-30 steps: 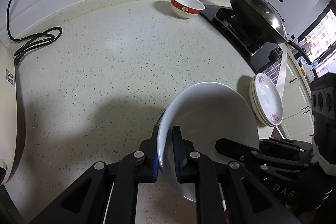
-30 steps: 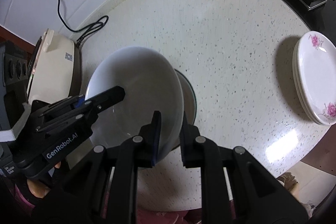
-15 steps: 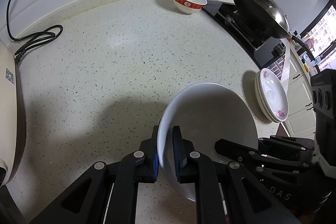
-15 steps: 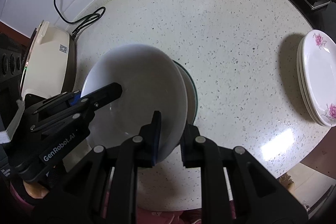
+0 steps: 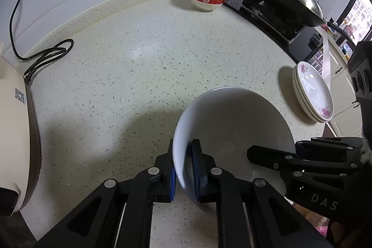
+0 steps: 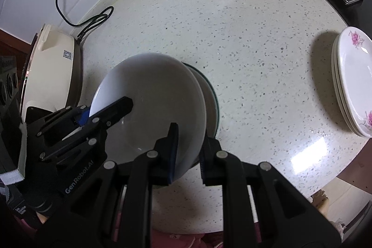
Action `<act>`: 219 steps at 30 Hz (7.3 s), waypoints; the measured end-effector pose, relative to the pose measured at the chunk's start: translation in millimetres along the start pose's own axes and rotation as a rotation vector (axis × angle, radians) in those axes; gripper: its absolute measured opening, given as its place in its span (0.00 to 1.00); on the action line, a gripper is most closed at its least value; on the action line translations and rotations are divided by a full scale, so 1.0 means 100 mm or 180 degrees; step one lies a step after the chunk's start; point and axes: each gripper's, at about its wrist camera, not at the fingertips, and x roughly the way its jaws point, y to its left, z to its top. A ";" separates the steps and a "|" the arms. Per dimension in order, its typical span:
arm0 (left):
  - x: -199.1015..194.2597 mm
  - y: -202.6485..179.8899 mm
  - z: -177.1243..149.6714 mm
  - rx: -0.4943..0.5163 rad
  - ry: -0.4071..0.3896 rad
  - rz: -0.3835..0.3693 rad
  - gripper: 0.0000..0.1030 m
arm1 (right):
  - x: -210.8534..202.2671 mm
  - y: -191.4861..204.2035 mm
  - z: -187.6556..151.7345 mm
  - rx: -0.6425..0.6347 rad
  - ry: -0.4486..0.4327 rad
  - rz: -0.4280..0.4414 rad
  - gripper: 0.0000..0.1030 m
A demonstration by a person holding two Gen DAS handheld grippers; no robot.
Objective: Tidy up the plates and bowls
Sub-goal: 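Carry the plain white bowl with both tools toward the green-rimmed bowl, then lower the plain white bowl into the green-rimmed bowl and open both tools, then move both tools to the red-banded white bowl and grip its rim, then carry the red-banded bowl with both tools toward the nested bowls, then lower the red-banded bowl into the nested bowls and open both tools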
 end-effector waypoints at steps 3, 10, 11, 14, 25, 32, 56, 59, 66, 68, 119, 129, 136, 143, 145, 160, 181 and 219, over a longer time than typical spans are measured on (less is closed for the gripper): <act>0.01 0.01 0.00 -0.0014 0.0035 -0.0025 0.12 | -0.01 0.00 0.00 0.0018 0.0013 -0.0007 0.21; 0.06 0.02 0.00 -0.0063 0.0105 -0.0086 0.15 | -0.03 -0.04 0.00 0.0042 0.0001 0.0006 0.22; 0.07 0.02 0.00 -0.0062 0.0109 -0.0086 0.16 | -0.03 -0.05 0.01 0.0048 0.0003 0.0010 0.22; 0.07 0.02 0.01 -0.0065 0.0119 -0.0088 0.16 | -0.04 -0.07 0.01 0.0039 0.0028 -0.0001 0.23; 0.08 0.02 0.03 -0.0049 0.0090 -0.0053 0.18 | -0.23 0.11 0.01 -0.0377 -0.0211 -0.0360 0.47; 0.09 0.04 0.04 -0.0053 0.0090 -0.0072 0.19 | -0.22 0.02 -0.02 -0.0260 -0.0166 -0.0279 0.47; -0.05 0.31 0.62 -0.0424 -0.0071 -0.0294 0.63 | -0.66 -0.80 0.44 0.0548 -0.0610 0.0017 0.62; 0.03 0.32 0.94 -0.0510 0.0003 -0.0452 0.66 | -0.64 -0.90 0.73 0.0614 -0.0615 0.0093 0.62; 0.30 0.33 1.84 -0.0681 0.0043 -0.0640 0.67 | -0.40 -1.09 1.57 0.0779 -0.0634 0.0256 0.62; 0.45 0.31 2.14 -0.0670 0.0047 -0.0584 0.67 | -0.31 -1.13 1.81 0.0862 -0.0624 0.0298 0.62; 0.79 -0.26 2.80 -0.0026 -0.0076 -0.0270 0.11 | -0.15 -0.97 2.32 0.0631 -0.0492 0.0037 0.23; 0.39 -0.24 2.26 -0.0065 -0.0087 -0.0301 0.11 | -0.47 -0.81 1.80 0.0658 -0.0549 0.0125 0.23; 0.14 -0.27 1.88 -0.0054 -0.0167 -0.0335 0.11 | -0.62 -0.69 1.41 0.0642 -0.0553 0.0157 0.23; -0.16 -0.28 1.49 -0.0043 -0.0228 -0.0270 0.11 | -0.73 -0.51 1.03 0.0532 -0.0540 0.0183 0.23; -0.23 -0.28 1.38 -0.0053 -0.0243 -0.0243 0.11 | -0.75 -0.45 0.92 0.0471 -0.0534 0.0186 0.23; -0.44 -0.16 0.66 -0.0240 -0.0227 -0.0190 0.12 | -0.70 -0.17 0.23 0.0174 -0.0357 0.0152 0.24; -0.07 -0.07 0.13 -0.0315 0.0033 -0.0050 0.12 | -0.28 -0.07 -0.08 -0.0001 -0.0005 -0.0044 0.23; -0.12 0.40 0.03 -0.0902 -0.0137 -0.0532 0.52 | -0.47 -0.49 -0.13 0.0439 -0.0328 0.0171 0.64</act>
